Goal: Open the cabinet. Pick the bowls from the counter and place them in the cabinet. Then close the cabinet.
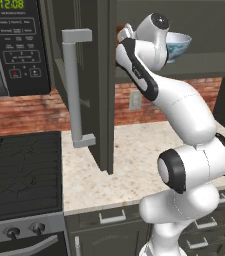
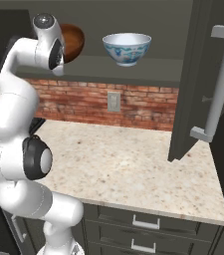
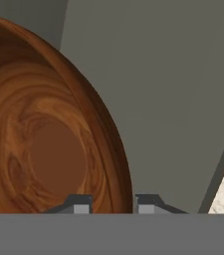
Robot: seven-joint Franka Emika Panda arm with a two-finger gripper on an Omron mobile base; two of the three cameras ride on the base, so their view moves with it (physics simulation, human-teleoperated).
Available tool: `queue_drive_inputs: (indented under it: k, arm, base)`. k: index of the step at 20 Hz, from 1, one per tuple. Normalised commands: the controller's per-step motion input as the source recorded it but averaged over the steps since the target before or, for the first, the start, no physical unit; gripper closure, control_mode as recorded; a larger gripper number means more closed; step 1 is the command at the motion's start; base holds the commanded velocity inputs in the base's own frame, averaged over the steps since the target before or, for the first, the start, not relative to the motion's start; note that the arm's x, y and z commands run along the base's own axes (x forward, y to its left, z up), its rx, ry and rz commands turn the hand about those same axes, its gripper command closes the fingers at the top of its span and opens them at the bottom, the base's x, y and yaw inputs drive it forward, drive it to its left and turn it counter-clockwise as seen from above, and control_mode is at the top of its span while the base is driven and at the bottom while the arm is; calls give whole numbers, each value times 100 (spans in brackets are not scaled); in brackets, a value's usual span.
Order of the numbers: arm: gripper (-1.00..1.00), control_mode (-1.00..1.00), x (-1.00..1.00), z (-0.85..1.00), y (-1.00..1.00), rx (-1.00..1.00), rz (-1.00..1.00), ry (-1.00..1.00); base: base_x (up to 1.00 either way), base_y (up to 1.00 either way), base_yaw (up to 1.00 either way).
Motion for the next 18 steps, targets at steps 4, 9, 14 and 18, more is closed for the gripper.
queue_drive_inputs:
  k: [4, 9, 14, 18]
  arm:
    - [100, -100, 2, 2, 0, 9, 0, 1]
    - [100, -100, 0, -2, 0, 0, 0, 0]
    - [100, -100, 1, 0, 0, 0, 0, 7]
    - [100, -100, 9, 0, 0, 0, 0, 7]
  base:
    - [0, 0, 0]
    - [0, 0, 0]
    - [0, 0, 0]
    - [0, 0, 0]
